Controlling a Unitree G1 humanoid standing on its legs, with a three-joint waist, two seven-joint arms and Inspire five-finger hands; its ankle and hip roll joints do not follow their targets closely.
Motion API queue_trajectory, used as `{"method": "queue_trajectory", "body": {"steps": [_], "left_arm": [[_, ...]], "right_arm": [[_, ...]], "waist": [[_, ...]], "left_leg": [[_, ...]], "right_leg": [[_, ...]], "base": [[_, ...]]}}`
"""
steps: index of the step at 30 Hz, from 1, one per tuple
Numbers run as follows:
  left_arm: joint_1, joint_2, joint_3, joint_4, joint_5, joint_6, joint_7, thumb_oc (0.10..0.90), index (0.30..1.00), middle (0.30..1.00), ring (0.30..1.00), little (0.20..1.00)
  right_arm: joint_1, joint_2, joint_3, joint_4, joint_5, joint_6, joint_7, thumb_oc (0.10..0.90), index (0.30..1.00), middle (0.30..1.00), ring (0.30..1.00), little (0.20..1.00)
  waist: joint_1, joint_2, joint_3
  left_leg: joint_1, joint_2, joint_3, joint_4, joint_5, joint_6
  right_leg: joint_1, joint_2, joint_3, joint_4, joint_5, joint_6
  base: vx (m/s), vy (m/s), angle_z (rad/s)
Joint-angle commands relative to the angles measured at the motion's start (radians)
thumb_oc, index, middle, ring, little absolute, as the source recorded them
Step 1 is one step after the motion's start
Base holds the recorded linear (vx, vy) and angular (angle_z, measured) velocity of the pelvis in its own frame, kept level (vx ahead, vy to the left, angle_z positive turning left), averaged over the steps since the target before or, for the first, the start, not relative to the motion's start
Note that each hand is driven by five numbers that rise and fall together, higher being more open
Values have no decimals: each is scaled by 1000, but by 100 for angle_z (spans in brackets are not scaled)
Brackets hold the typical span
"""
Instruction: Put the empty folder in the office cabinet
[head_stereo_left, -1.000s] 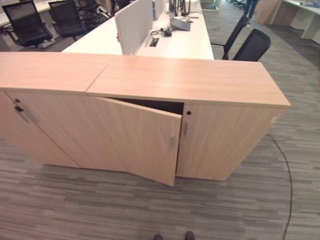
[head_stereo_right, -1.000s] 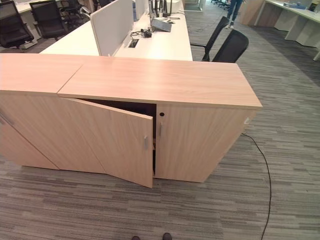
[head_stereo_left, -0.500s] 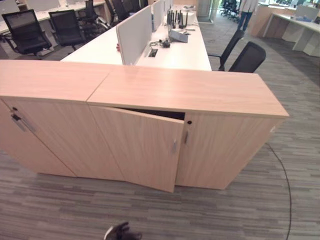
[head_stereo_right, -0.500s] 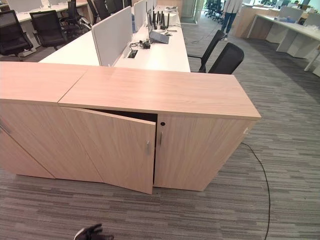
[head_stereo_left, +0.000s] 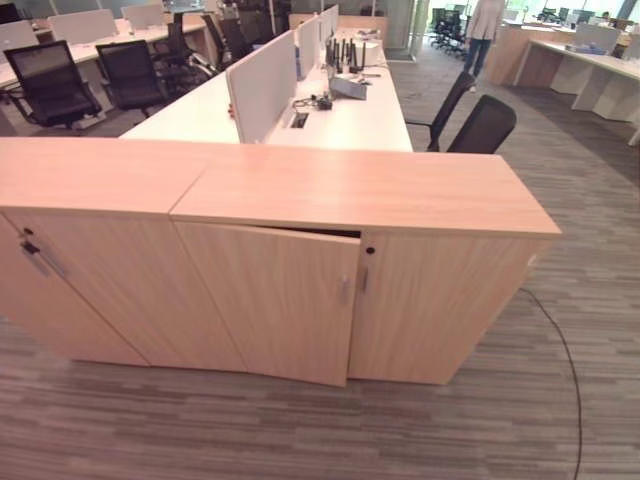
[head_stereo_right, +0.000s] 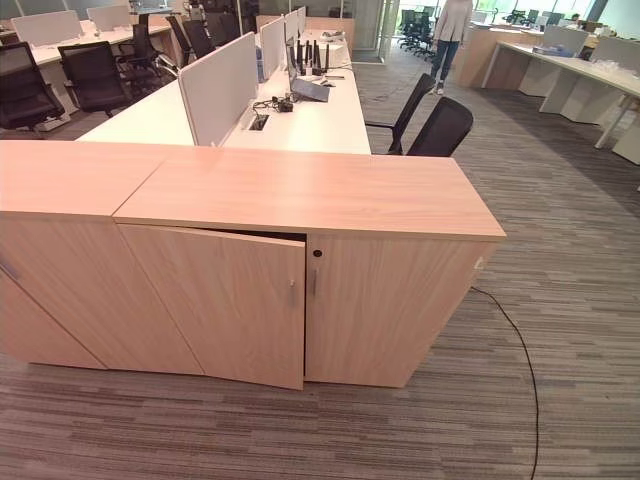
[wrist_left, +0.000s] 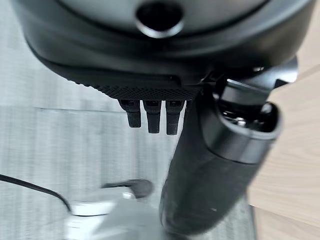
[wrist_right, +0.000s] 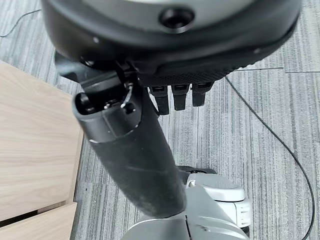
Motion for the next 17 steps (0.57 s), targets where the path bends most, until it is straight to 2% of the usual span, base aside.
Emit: {"method": "queue_trajectory", "body": {"steps": [1,9,17], "left_arm": [[-80,-20,14,42,1,-20,13,800,900,900,900,900],[-91,-29,0,32,-8,-19,14,800,900,900,900,900],[-153,-36,-104,-57,27,-37,19,800,900,900,900,900]], "right_arm": [[-32,-51,-12,35,2,-31,-20,800,900,900,900,900],[-27,-37,4,32,3,-29,-20,800,900,900,900,900],[-42,-24,49,22,-16,-23,-18,800,900,900,900,900]], "waist": [[15,11,5],[14,12,8],[3,14,2]], "left_leg": [[-11,-15,-10,-1,-84,-9],[-11,-13,-6,-1,-84,-10],[-3,-11,0,-1,-88,-11]], "right_leg": [[46,25,-46,7,-140,46],[45,23,-51,7,-140,47],[54,23,-49,7,-142,47]], "base": [[0,0,0],[-6,-1,-2],[0,0,0]]}}
